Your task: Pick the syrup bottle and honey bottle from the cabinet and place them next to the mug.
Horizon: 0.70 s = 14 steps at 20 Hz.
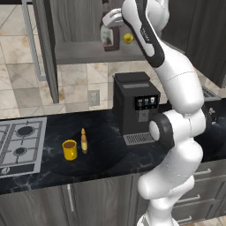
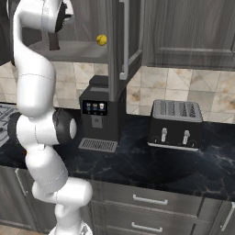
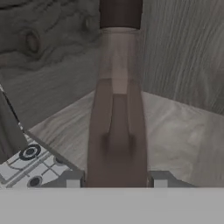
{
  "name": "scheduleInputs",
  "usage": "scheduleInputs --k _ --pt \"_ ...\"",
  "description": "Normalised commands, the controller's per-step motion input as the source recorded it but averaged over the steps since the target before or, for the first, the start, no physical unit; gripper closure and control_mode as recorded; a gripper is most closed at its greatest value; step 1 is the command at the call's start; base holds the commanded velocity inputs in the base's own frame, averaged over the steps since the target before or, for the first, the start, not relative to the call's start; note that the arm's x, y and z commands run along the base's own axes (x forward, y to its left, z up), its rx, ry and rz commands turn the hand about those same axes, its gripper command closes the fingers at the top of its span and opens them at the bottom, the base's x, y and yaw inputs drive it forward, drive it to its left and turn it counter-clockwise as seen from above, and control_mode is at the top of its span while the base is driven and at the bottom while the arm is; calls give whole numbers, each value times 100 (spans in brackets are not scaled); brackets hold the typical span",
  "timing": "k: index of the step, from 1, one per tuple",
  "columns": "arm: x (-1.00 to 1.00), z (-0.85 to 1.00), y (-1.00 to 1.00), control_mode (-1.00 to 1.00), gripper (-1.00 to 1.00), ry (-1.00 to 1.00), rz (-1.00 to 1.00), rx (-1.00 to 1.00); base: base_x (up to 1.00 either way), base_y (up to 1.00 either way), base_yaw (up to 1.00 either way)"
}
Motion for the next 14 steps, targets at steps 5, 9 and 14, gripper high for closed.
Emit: scheduleInputs --k 5,9,14 --pt "-92 -19 -16 -100 100 -7 0 1 0 0 0" --pt "-100 -6 -15 -100 100 -15 5 3 0 0 0" --pt "-100 -31 -9 -100 100 -14 23 12 0 0 0"
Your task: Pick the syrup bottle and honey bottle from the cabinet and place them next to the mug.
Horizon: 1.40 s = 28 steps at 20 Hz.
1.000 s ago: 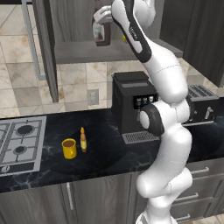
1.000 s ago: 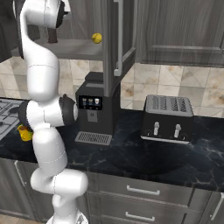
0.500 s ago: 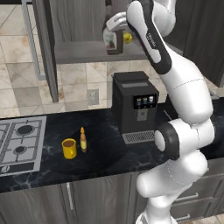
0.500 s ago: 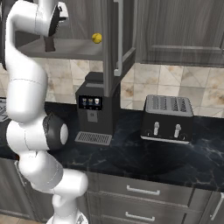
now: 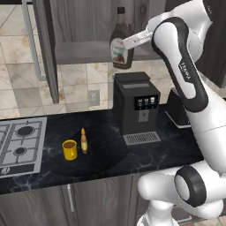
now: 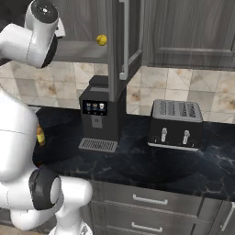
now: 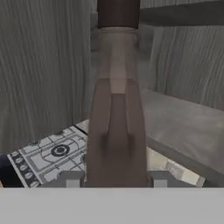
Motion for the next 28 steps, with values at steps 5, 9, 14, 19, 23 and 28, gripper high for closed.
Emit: scheduleInputs --k 5,9,14,19,23,28 --pt "-62 -48 -1 -100 100 -3 44 16 0 0 0" --pt "-24 -44 0 -100 100 0 55 12 0 0 0" --pt "-2 -41 0 -100 100 2 57 7 0 0 0" --pt "0 -12 -1 -100 100 0 26 -2 0 0 0" --pt "0 -34 0 -100 100 -2 0 -9 0 0 0" --pt "0 -52 0 -100 100 -2 0 -10 0 0 0"
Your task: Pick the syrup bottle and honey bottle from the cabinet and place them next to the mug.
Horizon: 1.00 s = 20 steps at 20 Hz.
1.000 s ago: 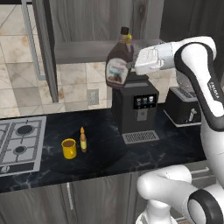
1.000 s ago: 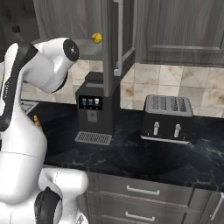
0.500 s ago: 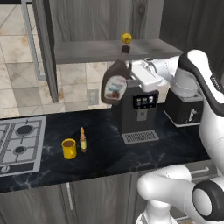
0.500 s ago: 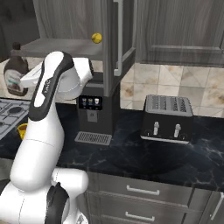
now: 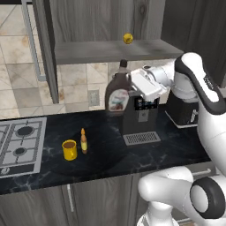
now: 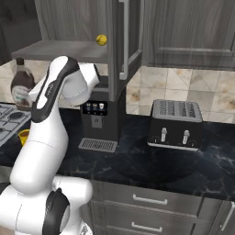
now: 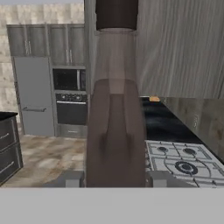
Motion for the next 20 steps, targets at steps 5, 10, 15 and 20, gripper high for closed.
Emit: scheduleInputs --k 5,10,15,20 --pt "-2 -61 1 -100 100 -9 0 -7 0 0 0" --pt "-5 -74 9 -100 100 -13 0 -1 0 0 0" --pt "0 -94 20 -100 100 -10 0 0 0 0 0" --pt "5 -76 22 -100 100 -11 0 0 0 0 0"
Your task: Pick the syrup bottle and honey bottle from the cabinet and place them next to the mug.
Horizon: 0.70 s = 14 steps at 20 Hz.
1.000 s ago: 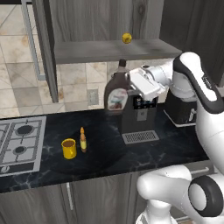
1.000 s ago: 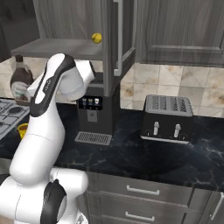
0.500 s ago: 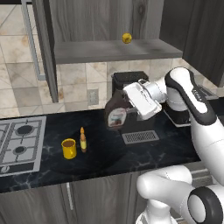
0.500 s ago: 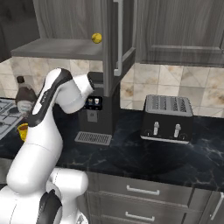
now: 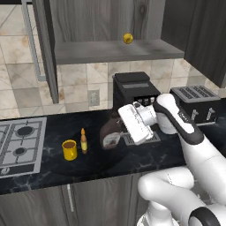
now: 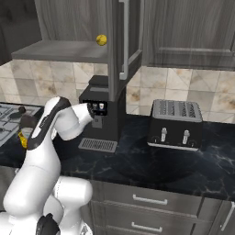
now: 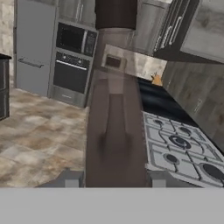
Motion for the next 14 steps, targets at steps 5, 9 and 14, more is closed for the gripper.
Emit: scheduleInputs --k 5,9,14 --pt "17 -48 5 -100 100 -4 0 0 0 0 0" --pt "24 -47 1 -100 100 1 0 0 0 0 0" --pt "26 -42 9 -100 100 2 0 0 0 0 0"
